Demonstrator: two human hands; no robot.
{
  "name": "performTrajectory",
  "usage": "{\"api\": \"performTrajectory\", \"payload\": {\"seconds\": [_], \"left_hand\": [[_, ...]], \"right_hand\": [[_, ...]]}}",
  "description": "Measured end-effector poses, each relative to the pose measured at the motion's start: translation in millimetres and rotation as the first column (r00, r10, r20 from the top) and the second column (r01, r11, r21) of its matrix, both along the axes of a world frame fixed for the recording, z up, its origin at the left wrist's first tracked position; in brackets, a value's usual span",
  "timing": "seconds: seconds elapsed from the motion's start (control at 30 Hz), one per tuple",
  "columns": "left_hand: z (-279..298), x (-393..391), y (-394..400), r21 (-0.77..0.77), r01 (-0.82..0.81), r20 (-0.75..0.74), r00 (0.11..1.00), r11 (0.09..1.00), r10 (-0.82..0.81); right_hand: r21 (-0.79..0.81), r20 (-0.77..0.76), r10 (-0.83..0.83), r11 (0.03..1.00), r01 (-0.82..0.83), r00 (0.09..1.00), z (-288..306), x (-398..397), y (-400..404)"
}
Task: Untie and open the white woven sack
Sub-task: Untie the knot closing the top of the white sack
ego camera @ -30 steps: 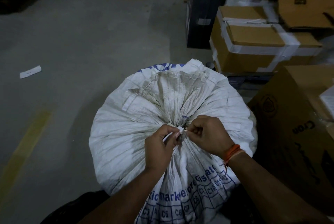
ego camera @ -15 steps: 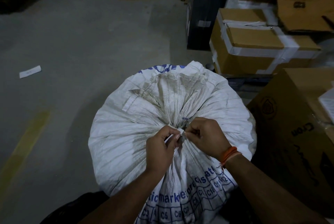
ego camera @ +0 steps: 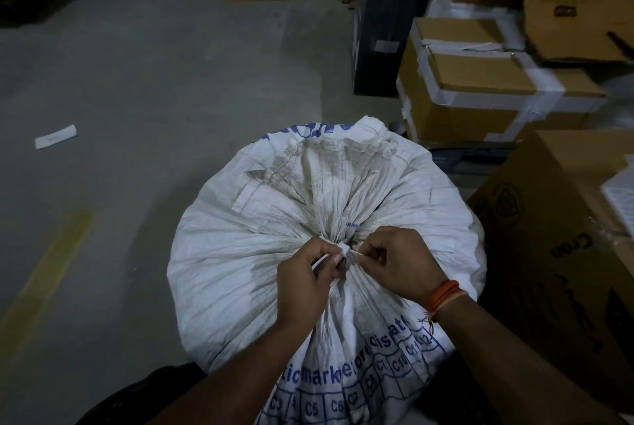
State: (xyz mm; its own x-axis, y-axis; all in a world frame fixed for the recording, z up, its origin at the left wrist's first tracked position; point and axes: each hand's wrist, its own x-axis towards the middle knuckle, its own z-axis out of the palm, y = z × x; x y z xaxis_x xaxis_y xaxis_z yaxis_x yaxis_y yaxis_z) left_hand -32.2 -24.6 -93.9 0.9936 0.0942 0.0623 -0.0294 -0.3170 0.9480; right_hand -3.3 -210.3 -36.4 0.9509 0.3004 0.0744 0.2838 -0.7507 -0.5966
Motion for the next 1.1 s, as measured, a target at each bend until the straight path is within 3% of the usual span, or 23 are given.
{"api": "performTrajectory", "payload": {"seconds": [1.1], "left_hand": [[-7, 2, 4, -0.076, 0.032, -0.013, 0.999, 0.997, -0.033]], "right_hand": [[0.015, 0.02, -0.003, 1.0, 0.003, 1.0, 2, 4, 12]]}}
